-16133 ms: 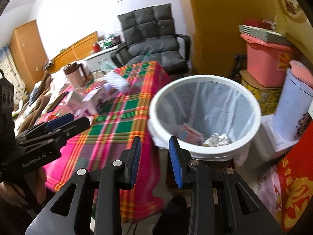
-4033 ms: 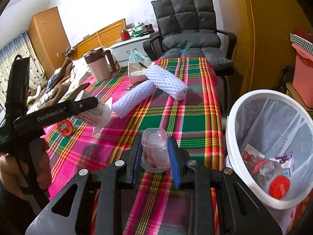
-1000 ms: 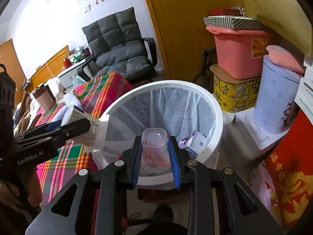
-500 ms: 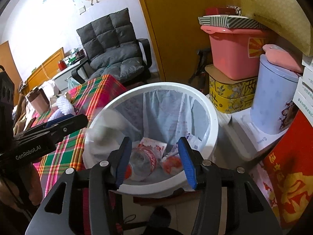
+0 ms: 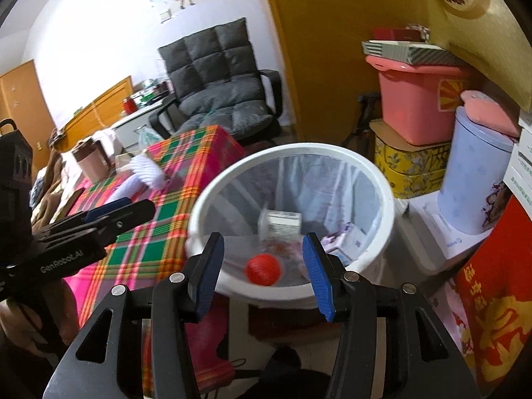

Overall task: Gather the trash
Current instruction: 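Move both tools back over the table toward the mesh sleeves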

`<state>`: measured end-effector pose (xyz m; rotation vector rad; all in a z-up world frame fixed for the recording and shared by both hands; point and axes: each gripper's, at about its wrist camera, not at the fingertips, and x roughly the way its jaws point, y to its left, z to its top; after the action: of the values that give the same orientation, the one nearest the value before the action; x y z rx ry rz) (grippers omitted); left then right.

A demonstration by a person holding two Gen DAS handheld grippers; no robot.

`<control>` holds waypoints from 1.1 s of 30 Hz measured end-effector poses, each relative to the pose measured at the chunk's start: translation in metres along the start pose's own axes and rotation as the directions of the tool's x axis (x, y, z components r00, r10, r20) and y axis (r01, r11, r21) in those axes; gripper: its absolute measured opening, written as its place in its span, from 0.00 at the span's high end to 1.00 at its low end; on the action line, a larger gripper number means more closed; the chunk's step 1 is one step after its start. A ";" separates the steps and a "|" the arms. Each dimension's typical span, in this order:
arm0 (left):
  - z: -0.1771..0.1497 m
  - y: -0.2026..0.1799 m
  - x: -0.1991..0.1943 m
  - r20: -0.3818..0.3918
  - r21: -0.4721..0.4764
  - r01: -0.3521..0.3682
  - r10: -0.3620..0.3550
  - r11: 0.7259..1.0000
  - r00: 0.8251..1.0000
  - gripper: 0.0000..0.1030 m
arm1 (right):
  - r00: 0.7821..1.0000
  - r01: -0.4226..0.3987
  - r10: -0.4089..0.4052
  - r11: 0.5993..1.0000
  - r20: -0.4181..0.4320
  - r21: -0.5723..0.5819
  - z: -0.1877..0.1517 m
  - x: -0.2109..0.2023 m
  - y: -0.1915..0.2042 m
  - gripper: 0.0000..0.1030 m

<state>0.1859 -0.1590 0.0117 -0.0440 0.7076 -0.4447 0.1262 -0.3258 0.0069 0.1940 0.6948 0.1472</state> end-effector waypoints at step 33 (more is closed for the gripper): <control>-0.073 0.064 -0.110 0.045 -0.100 -0.205 0.210 0.974 0.977 0.41 | 0.983 -0.183 0.179 0.968 -0.037 -0.172 -0.023 -0.016 0.087 0.50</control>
<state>0.0904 -0.0479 0.0122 -0.0710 0.6705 -0.2080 0.0931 -0.2412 0.0187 0.0867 0.6811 0.3845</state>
